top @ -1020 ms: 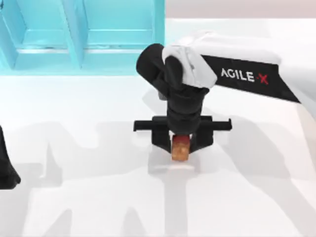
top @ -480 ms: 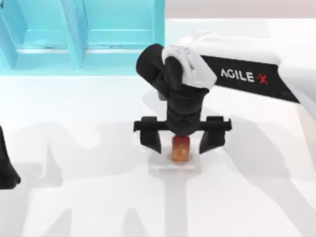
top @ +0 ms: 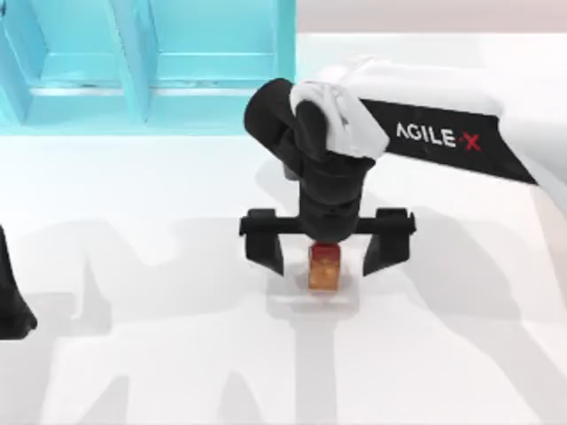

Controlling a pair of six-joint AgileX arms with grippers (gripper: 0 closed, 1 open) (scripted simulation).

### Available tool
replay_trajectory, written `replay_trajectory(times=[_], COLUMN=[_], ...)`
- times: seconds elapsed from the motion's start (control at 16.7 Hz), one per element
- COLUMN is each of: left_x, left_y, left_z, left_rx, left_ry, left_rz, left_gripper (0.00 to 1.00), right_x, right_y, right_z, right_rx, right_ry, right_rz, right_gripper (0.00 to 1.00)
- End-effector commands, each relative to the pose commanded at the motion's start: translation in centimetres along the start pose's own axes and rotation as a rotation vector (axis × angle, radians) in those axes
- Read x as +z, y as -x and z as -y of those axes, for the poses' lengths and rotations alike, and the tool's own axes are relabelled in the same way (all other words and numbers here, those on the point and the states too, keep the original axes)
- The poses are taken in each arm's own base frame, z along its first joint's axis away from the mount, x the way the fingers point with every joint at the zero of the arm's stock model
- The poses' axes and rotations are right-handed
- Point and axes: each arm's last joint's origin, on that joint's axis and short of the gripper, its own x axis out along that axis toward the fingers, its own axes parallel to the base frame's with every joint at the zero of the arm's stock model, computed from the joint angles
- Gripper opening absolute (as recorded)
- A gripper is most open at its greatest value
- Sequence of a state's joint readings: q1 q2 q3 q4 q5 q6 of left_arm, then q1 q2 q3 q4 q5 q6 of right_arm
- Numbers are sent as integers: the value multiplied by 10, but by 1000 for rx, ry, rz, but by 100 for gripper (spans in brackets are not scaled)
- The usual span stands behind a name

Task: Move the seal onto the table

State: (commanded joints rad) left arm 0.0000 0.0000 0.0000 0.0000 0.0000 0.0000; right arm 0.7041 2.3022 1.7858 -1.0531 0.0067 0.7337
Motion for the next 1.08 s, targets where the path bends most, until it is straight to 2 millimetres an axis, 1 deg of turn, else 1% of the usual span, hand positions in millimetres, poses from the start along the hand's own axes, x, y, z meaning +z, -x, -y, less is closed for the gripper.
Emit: replay_trajectory(times=[0.06,0.18,0.42,0.6,0.72,0.9,1.08], left_x=[0,0,0,0,0,0,0], left_y=[0,0,0,0,0,0,0], left_z=[0,0,0,0,0,0,0], left_rx=[0,0,0,0,0,0,0], left_ry=[0,0,0,0,0,0,0], left_rz=[0,0,0,0,0,0,0], left_gripper=[100,100,100,100,100,100,100], right_x=[1,4,10,7,3,0,0], right_y=[3,18,68,108,127,144,149], right_z=[-1,-4,-10,-9,-7,-2,0], right_rx=[2,14,42,41,31,9,0], right_ry=[0,-1,-2,4,10,6,0], right_rz=[3,17,44,38,22,1,0], right_gripper=[100,100,100,100,100,100,100])
